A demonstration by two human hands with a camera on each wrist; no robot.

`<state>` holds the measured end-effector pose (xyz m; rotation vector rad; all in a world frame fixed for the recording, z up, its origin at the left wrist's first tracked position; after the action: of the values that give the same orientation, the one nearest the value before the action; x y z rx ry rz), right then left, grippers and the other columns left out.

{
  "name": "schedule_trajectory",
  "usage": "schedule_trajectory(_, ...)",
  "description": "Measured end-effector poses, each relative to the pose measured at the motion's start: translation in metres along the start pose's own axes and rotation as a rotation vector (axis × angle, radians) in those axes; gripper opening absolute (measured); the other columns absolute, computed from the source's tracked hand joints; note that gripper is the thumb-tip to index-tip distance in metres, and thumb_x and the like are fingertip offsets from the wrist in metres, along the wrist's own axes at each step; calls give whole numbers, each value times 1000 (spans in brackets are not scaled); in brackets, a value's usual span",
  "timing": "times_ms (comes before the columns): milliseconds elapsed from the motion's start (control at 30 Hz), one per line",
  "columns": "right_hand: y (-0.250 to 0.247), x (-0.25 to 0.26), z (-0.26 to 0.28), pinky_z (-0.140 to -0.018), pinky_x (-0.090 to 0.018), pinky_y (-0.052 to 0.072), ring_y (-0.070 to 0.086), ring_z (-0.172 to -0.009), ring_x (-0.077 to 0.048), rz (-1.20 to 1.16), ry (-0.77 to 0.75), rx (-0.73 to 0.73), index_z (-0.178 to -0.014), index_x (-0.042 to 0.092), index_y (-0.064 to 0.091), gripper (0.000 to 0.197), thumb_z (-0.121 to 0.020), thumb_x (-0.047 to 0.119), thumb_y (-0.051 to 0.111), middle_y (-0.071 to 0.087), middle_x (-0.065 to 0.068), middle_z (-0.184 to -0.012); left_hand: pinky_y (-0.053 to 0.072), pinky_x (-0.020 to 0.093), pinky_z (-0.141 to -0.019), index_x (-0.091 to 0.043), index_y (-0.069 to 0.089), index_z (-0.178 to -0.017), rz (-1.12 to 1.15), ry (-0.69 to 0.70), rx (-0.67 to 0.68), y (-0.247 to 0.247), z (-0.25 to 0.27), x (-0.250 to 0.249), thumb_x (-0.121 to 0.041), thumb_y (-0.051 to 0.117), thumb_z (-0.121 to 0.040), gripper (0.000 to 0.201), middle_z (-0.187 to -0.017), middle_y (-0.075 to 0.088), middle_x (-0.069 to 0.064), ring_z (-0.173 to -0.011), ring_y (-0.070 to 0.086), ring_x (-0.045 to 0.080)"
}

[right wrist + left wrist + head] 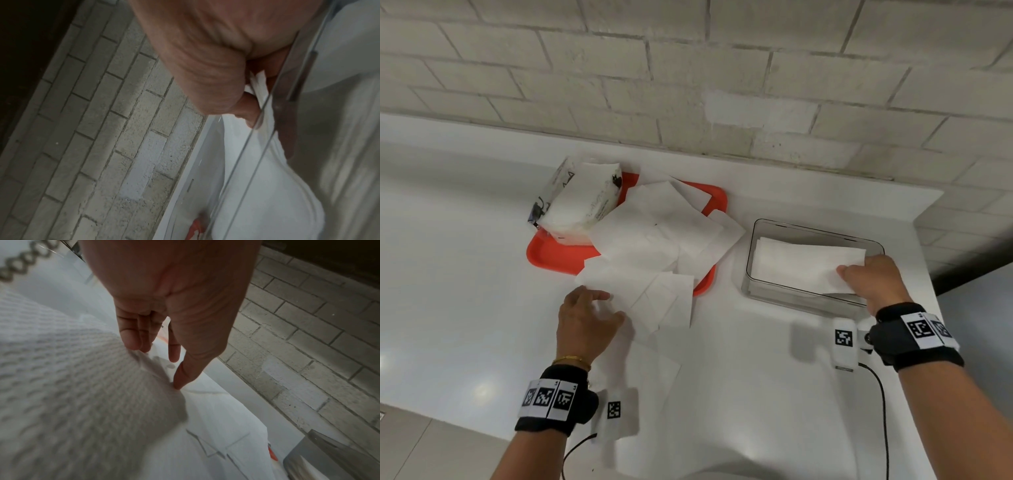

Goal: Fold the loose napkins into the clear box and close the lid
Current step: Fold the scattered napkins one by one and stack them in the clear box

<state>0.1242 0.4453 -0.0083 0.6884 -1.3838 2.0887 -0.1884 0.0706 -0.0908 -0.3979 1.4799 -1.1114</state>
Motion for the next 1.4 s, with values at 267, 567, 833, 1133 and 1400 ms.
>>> schedule_trajectory(267, 5, 5, 2, -66, -30, 44, 60, -88, -37, 300, -39, -20, -84, -6, 57, 12, -92, 3, 58, 61, -18, -85, 52, 40, -93, -27, 70, -108, 30, -45, 21, -5, -1, -4, -27, 92, -67, 47, -125, 55, 4, -97, 62, 23)
schedule_trajectory(567, 20, 5, 25, -88, -52, 51, 53, -120, -46, 501, -332, -270, -131, -1, 59, 57, -87, 30, 78, 58, -27, -127, 50, 39, -90, -20, 54, -132, 125, -46, -47, -17, -2, -11, -35, 93, -72, 73, -118, 63, 11, -97, 65, 28)
schedule_trajectory(833, 18, 11, 21, -89, -43, 48, 62, -103, -41, 485, -215, 90, -84, 7, 70, 75, -106, 60, 23, 70, -20, -98, 53, 42, -92, -26, 69, -104, -23, -59, 80, -24, -15, -20, -84, 63, -76, 64, -92, 72, -10, -93, 69, 22)
schedule_trajectory(1133, 93, 82, 121, -93, -26, 41, 57, -108, -23, 239, -1035, 39, -109, 18, 74, 30, -85, 33, 83, 71, 0, -109, 54, 35, -81, -18, 78, -95, 399, -72, 202, -11, -29, -39, -58, 77, -83, 42, -94, 77, 1, -87, 69, 19)
schedule_trajectory(1400, 194, 79, 132, -109, -37, 39, 45, -129, -29, 670, -821, 306, -150, 14, 42, 70, -95, 48, 67, 58, -8, -138, 54, 31, -72, -15, 78, -86, 682, -57, 227, -35, 3, -49, -23, 79, -90, 9, -85, 76, -3, -78, 69, 15)
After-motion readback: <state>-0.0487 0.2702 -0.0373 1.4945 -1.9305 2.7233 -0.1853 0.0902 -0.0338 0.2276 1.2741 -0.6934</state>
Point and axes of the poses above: each hand's wrist, its own z-axis away from the middle knuckle, its own y-axis out of the palm, x = y × z, the point moved 2 cm from there along -z, towards the middle knuckle
